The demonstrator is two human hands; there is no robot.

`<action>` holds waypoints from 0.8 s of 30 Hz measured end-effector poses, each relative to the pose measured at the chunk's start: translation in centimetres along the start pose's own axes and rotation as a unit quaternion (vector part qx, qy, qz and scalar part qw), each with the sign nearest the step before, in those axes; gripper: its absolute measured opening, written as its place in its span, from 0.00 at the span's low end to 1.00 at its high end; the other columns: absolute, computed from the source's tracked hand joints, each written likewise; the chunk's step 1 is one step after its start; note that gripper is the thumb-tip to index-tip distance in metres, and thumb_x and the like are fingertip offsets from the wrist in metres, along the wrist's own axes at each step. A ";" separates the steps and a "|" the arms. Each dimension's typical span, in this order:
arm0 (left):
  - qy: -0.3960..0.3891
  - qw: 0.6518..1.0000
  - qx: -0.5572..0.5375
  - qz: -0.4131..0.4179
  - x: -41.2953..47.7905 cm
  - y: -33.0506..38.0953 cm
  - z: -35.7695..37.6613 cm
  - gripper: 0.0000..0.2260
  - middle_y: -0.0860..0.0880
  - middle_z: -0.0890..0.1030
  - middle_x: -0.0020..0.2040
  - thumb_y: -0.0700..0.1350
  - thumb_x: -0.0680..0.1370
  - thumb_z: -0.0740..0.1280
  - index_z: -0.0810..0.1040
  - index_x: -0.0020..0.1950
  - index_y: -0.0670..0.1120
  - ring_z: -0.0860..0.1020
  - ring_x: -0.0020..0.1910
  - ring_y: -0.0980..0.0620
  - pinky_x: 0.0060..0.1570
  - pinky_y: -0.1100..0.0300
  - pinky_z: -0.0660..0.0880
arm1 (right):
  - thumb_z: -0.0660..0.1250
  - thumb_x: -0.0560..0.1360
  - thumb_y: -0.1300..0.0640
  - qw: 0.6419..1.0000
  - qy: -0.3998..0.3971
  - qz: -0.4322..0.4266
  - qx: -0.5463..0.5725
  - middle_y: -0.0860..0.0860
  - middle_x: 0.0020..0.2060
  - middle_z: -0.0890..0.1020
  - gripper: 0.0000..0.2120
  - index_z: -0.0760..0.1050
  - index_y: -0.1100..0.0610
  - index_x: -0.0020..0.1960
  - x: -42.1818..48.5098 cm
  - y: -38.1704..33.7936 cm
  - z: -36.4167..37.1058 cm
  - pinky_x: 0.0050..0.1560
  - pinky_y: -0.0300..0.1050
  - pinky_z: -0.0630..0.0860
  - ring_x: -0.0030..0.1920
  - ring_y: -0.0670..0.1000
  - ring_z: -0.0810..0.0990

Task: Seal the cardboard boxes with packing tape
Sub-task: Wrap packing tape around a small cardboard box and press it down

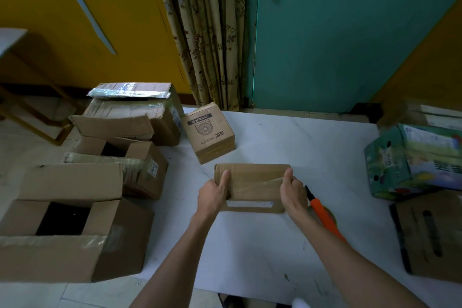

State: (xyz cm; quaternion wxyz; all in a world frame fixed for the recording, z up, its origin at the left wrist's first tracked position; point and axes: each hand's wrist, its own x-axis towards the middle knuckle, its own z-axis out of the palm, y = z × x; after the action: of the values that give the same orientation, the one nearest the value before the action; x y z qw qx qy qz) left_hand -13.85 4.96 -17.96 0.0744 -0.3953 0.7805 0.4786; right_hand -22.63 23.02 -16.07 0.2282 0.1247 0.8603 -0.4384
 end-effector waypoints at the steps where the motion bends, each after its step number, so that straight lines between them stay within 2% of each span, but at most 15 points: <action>1: 0.014 1.000 -0.011 0.003 -0.2 -0.1 0.2 0.24 0.47 0.80 0.44 0.65 0.81 0.57 0.76 0.44 0.44 0.81 0.43 0.48 0.48 0.49 0.83 | 0.41 0.82 0.38 1.000 -0.006 0.009 0.007 0.59 0.55 0.80 0.35 0.76 0.63 0.57 -0.1 0.0 -0.1 0.58 0.51 0.73 0.54 0.57 0.78; 3: 0.030 0.999 -0.013 0.008 -0.4 -0.4 0.4 0.25 0.46 0.81 0.43 0.64 0.81 0.58 0.77 0.43 0.44 0.82 0.42 0.48 0.49 0.49 0.83 | 0.41 0.83 0.38 0.999 -0.027 0.029 0.027 0.60 0.66 0.76 0.34 0.72 0.61 0.69 -0.3 -0.4 -0.5 0.65 0.52 0.68 0.65 0.59 0.74; 5: 0.029 0.999 -0.017 0.011 -0.4 -0.4 0.2 0.25 0.46 0.81 0.43 0.64 0.81 0.58 0.78 0.43 0.43 0.82 0.42 0.48 0.49 0.51 0.83 | 0.41 0.83 0.38 0.996 -0.056 0.038 0.066 0.58 0.75 0.66 0.34 0.62 0.60 0.77 -0.6 -0.7 -0.9 0.71 0.51 0.62 0.74 0.57 0.65; 8: 0.013 0.999 -0.050 0.005 0.0 -0.4 -0.1 0.25 0.45 0.82 0.43 0.64 0.79 0.61 0.79 0.44 0.42 0.84 0.41 0.47 0.47 0.49 0.84 | 0.40 0.83 0.40 0.985 -0.069 0.048 0.151 0.56 0.77 0.61 0.32 0.57 0.59 0.79 -1.3 -1.1 -1.7 0.74 0.49 0.58 0.77 0.56 0.60; 10: 0.013 0.995 -0.096 -0.015 0.4 -0.8 -0.5 0.27 0.42 0.84 0.44 0.65 0.77 0.63 0.81 0.45 0.41 0.85 0.41 0.44 0.44 0.47 0.84 | 0.44 0.84 0.41 0.982 -0.080 0.041 0.163 0.57 0.73 0.70 0.29 0.69 0.57 0.73 -0.9 -0.7 -2.3 0.66 0.48 0.69 0.69 0.55 0.72; 11: 0.012 0.991 -0.133 -0.031 0.5 -1.1 -0.7 0.27 0.41 0.84 0.46 0.65 0.77 0.64 0.81 0.46 0.40 0.85 0.42 0.43 0.44 0.47 0.84 | 0.48 0.85 0.43 0.980 -0.078 0.025 0.179 0.57 0.67 0.76 0.24 0.76 0.54 0.65 -0.5 -0.1 -2.5 0.57 0.46 0.76 0.59 0.52 0.79; 12: 0.007 0.984 -0.173 -0.046 0.5 -1.4 -0.9 0.27 0.40 0.84 0.47 0.65 0.76 0.66 0.81 0.48 0.39 0.85 0.43 0.43 0.43 0.48 0.84 | 0.54 0.84 0.46 0.978 -0.067 0.003 0.195 0.57 0.61 0.81 0.17 0.80 0.51 0.57 -0.2 0.4 -2.7 0.49 0.44 0.77 0.52 0.49 0.81; 14: -0.019 0.966 -0.246 -0.080 0.2 -1.9 -1.1 0.29 0.39 0.83 0.51 0.65 0.74 0.68 0.81 0.53 0.37 0.86 0.46 0.42 0.42 0.50 0.85 | 0.66 0.80 0.52 0.985 -0.027 -0.037 0.167 0.56 0.58 0.83 0.06 0.82 0.44 0.50 0.3 1.2 -3.4 0.48 0.47 0.79 0.50 0.49 0.82; 15: -0.029 0.956 -0.275 -0.092 0.1 -2.3 -0.9 0.31 0.39 0.82 0.53 0.65 0.72 0.68 0.80 0.55 0.37 0.85 0.49 0.41 0.43 0.49 0.85 | 0.70 0.78 0.50 0.989 -0.025 -0.046 0.137 0.55 0.62 0.81 0.05 0.80 0.42 0.53 0.6 1.5 -3.7 0.53 0.50 0.79 0.55 0.51 0.81; 17: -0.044 0.938 -0.326 -0.107 -0.4 -2.8 -0.4 0.33 0.39 0.81 0.56 0.65 0.71 0.68 0.78 0.59 0.36 0.83 0.53 0.40 0.49 0.45 0.84 | 0.73 0.73 0.43 0.993 -0.058 -0.018 0.106 0.52 0.73 0.69 0.28 0.70 0.46 0.71 0.9 1.4 -4.4 0.64 0.51 0.73 0.69 0.55 0.72; 19: -0.055 0.921 -0.366 -0.125 -0.7 -3.1 -0.1 0.32 0.39 0.79 0.58 0.64 0.73 0.66 0.76 0.61 0.38 0.82 0.56 0.39 0.55 0.41 0.82 | 0.73 0.69 0.36 0.983 -0.121 0.054 0.124 0.52 0.75 0.65 0.47 0.56 0.52 0.79 0.9 0.9 -4.8 0.69 0.53 0.68 0.73 0.54 0.67; 20: -0.059 0.918 -0.371 -0.127 -0.7 -3.1 -0.3 0.30 0.39 0.79 0.59 0.64 0.74 0.66 0.76 0.62 0.39 0.82 0.57 0.39 0.56 0.40 0.81 | 0.74 0.66 0.32 0.976 -0.158 0.069 0.135 0.50 0.72 0.69 0.50 0.58 0.53 0.79 0.8 0.7 -4.9 0.68 0.55 0.70 0.70 0.53 0.71; 21: -0.058 0.919 -0.368 -0.127 -0.5 -3.1 -0.3 0.28 0.40 0.79 0.59 0.63 0.77 0.65 0.75 0.63 0.39 0.81 0.58 0.39 0.55 0.40 0.81 | 0.74 0.62 0.29 0.970 -0.188 0.068 0.137 0.49 0.69 0.75 0.49 0.65 0.52 0.75 0.5 0.6 -5.0 0.65 0.57 0.74 0.66 0.52 0.75; 23: -0.040 0.945 -0.307 -0.109 0.1 -2.7 -0.3 0.26 0.41 0.78 0.60 0.61 0.81 0.62 0.74 0.66 0.41 0.81 0.58 0.39 0.54 0.41 0.82 | 0.74 0.61 0.30 0.969 -0.199 0.032 0.139 0.47 0.56 0.84 0.37 0.76 0.50 0.64 -0.2 -0.1 -4.7 0.58 0.54 0.79 0.57 0.48 0.81; 24: -0.023 0.968 -0.235 -0.089 0.4 -2.2 -0.4 0.25 0.41 0.79 0.60 0.60 0.82 0.60 0.74 0.68 0.41 0.81 0.57 0.40 0.54 0.42 0.82 | 0.74 0.64 0.34 0.971 -0.191 0.012 0.145 0.47 0.53 0.85 0.30 0.79 0.49 0.60 -0.7 -0.5 -4.3 0.55 0.51 0.80 0.54 0.47 0.83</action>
State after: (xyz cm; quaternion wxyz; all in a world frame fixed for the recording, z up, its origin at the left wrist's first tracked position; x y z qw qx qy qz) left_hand -12.53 3.94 -19.48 0.0398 -0.4585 0.6058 0.6490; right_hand -23.49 26.16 -13.18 0.3735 0.0809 0.7262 -0.5715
